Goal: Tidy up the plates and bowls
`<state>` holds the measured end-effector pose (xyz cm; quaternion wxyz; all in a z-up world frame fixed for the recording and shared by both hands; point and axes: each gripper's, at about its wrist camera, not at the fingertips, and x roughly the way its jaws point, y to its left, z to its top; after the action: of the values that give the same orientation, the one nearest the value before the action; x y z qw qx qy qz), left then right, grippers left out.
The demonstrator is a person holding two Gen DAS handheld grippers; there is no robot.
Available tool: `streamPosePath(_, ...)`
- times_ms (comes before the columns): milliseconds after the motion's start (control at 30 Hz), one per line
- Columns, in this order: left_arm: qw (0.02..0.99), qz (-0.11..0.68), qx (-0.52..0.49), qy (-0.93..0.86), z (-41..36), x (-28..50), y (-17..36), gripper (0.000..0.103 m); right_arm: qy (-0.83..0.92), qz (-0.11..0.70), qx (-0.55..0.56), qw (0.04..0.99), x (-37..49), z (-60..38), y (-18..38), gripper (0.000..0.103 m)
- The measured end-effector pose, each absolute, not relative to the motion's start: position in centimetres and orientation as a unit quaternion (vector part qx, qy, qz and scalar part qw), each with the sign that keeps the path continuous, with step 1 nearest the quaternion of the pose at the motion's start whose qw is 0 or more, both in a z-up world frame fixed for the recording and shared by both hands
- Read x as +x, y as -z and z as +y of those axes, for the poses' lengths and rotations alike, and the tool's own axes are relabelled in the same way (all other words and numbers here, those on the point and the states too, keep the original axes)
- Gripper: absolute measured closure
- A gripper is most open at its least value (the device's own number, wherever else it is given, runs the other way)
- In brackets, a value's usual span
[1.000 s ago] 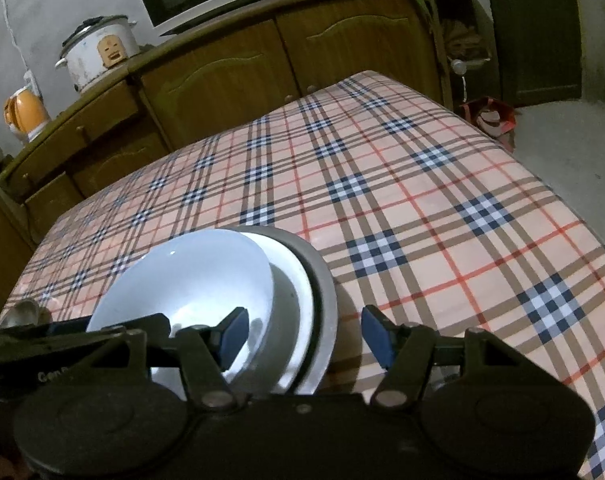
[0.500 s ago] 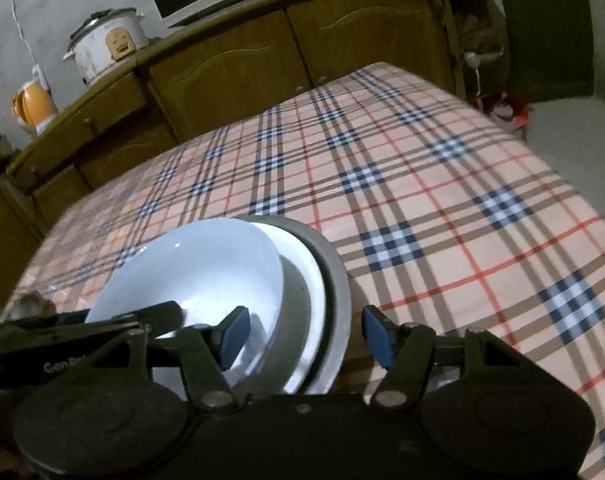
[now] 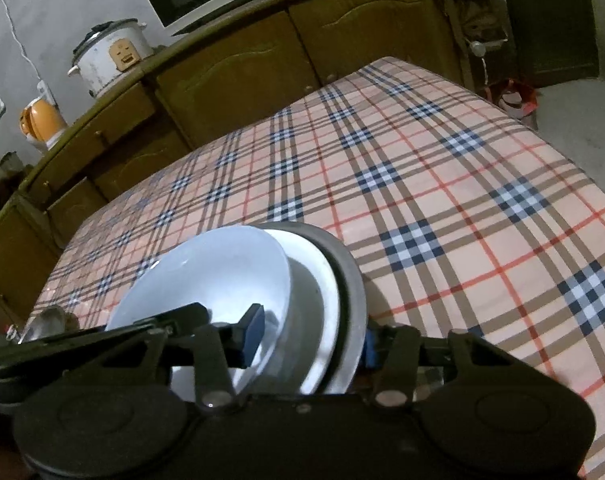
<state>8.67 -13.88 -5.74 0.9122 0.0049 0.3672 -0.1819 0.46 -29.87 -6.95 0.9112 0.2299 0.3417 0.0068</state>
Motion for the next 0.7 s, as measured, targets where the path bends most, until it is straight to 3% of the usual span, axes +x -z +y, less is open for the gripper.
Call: streamPosePath(700,0.943,0.309,0.004,0.127,-8.9,4.8,-1.6,0.05,-0.063,0.294,0.216,0.929,-1.2,-24.6,-0.8,0.045)
